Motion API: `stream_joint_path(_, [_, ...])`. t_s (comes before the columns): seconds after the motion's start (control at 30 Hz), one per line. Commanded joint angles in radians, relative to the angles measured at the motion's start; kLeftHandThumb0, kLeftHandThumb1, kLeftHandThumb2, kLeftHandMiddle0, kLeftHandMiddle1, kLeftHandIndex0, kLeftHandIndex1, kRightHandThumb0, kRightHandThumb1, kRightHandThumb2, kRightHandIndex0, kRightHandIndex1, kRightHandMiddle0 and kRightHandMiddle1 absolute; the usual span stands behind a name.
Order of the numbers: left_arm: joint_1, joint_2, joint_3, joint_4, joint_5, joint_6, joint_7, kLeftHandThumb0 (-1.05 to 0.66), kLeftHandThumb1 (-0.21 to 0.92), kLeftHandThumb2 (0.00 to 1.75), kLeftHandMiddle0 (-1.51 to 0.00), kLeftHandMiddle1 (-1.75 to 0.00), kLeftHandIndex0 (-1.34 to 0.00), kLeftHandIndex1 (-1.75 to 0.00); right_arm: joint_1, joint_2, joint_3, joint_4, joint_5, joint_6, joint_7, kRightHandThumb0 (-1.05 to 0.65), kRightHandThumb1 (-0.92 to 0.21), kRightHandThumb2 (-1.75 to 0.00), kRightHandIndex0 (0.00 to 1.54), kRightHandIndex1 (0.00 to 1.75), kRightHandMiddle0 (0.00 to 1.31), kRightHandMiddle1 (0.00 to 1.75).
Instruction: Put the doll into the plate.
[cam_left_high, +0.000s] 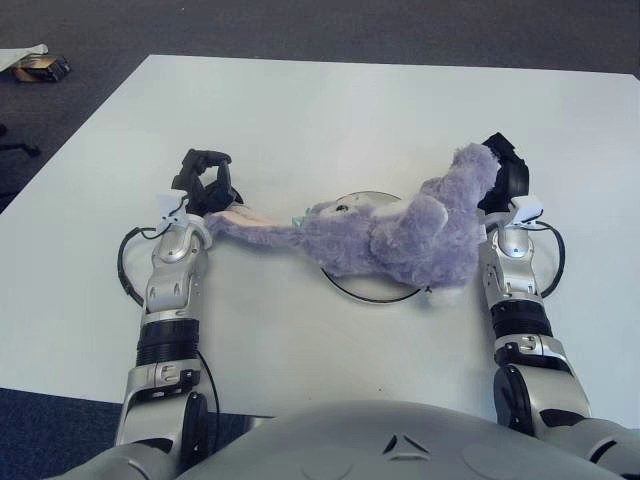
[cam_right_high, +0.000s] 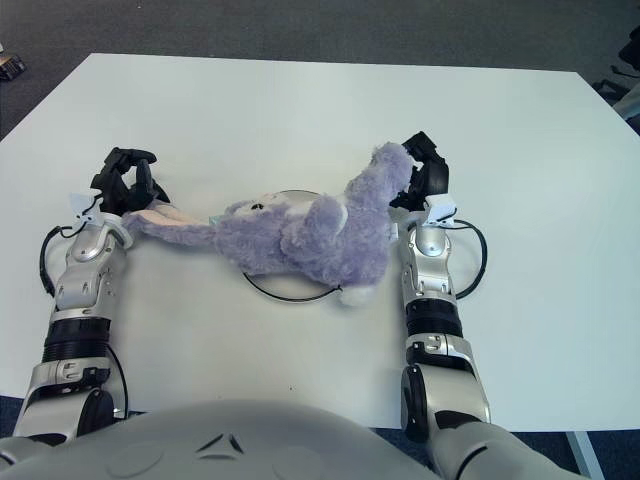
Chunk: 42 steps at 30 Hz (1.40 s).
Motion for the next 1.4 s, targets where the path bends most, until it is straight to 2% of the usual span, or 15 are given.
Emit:
stream_joint_path(0.0, [-0.047, 0.022, -0.007, 0.017, 0.018, 0.021, 0.001, -0.37, 0.73, 0.79, -1.0, -1.75, -0.31, -1.75, 0.082, 0.033, 0.013, 0.052, -0.017, -0.041, -0.004, -0.5, -0.27, -1.38, 1.14, 1.75, 0.66, 1.75])
stream_joint_path(0.7, [-0.163, 0.046, -0.002, 0.074, 0.04, 0.04, 0.001, -0.37, 0.76, 0.76, -0.99, -1.75, -0.29, -1.75, 0.07, 0.014, 0.011, 0.109, -0.048, -0.13, -0.04, -0.51, -0.25, -1.4, 1.22, 1.75, 0.68, 1.75])
stream_joint_path(0.9, [-0.179, 0.051, -0.005, 0.084, 0.04, 0.03, -0.005, -0.37, 0.77, 0.74, -0.97, -1.75, -0.28, -1.75, 0.07, 0.003, 0.013, 0.113, -0.034, -0.126, -0.009, -0.52, -0.24, -1.42, 1.25, 1.75, 0.69, 1.75])
stream_joint_path(1.37, [-0.2, 0.053, -0.001, 0.11, 0.031, 0.019, -0.019, -0.37, 0.76, 0.75, -0.96, -1.75, -0.29, -1.75, 0.068, -0.006, 0.001, 0.098, -0.005, -0.054, 0.033, -0.52, -0.23, -1.43, 1.26, 1.75, 0.69, 1.75])
